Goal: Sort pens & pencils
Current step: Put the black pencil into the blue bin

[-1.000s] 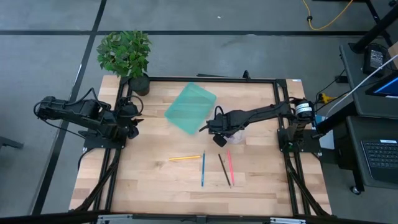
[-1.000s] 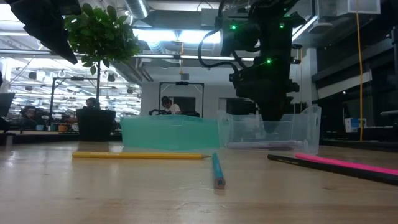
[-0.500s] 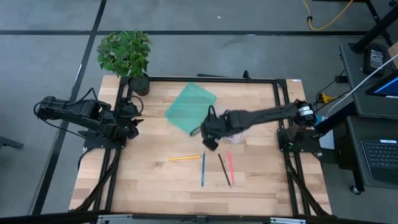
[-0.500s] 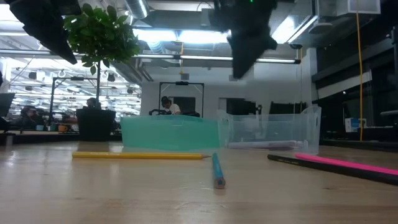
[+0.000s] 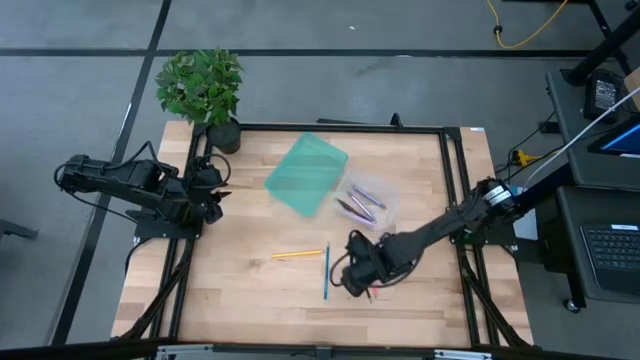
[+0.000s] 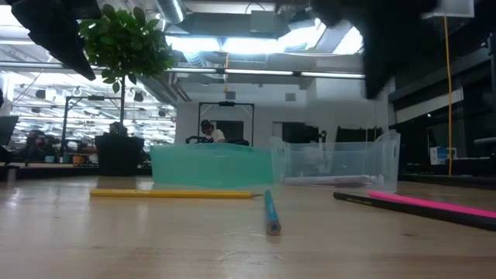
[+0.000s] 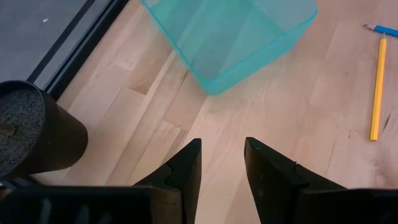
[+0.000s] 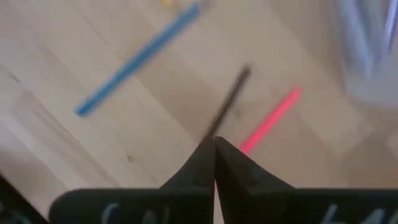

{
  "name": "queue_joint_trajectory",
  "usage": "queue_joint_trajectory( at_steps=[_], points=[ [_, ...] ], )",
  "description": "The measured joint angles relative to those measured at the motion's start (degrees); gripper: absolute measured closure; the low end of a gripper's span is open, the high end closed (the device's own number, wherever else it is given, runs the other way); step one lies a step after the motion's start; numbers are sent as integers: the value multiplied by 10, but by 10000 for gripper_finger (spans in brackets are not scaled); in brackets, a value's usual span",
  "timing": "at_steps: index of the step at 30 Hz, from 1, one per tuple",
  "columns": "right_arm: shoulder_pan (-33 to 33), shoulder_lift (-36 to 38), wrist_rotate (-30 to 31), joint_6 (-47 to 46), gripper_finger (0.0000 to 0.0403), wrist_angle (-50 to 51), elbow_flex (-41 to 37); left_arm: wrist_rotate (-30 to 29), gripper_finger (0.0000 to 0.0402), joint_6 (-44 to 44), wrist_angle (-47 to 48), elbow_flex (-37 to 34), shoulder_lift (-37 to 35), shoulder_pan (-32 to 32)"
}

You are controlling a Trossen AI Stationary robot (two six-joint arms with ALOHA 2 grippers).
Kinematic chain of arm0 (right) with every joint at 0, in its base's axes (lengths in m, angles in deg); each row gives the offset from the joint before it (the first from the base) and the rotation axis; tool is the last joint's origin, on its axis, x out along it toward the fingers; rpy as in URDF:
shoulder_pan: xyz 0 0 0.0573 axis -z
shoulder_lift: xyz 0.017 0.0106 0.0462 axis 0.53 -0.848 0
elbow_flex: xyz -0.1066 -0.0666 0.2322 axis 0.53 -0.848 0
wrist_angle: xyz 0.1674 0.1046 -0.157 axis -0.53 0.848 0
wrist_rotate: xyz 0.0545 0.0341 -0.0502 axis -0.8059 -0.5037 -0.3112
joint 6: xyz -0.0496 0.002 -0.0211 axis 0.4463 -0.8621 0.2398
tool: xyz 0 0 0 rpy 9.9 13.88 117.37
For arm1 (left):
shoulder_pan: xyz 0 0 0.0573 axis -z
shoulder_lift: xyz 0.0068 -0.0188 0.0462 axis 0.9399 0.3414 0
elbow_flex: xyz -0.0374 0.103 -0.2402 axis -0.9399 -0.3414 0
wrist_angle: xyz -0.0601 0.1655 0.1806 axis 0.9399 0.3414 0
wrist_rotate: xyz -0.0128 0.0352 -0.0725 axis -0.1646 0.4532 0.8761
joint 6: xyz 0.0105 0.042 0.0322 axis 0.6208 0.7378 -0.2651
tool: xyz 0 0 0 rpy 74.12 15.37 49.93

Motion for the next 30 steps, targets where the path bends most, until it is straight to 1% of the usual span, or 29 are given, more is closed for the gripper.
queue_joint_trajectory(
  at_steps=[2, 5, 7, 11, 21, 25, 30],
  points=[
    [-4, 0, -26, -33, 398, -18, -26, 0, 286, 0, 0, 0, 0, 0],
    [-5, 0, -53, -69, 386, -42, -57, 0, 286, 0, 0, 0, 0, 0],
    [-4, 0, -57, -80, 377, -78, -76, 0, 286, 3, 0, 0, 0, 0],
    [2, -1, -65, -86, 367, -105, -91, 0, 286, 5, 0, 0, 0, 0],
    [4, 0, -65, -153, 366, -100, -122, 0, 286, 5, 0, 0, 0, 0],
    [4, -1, -80, -165, 366, -96, -126, 0, 286, 5, 0, 0, 0, 0],
    [4, -1, -85, -187, 366, -97, -126, 0, 286, 5, 1, 0, 0, 0]
  ],
)
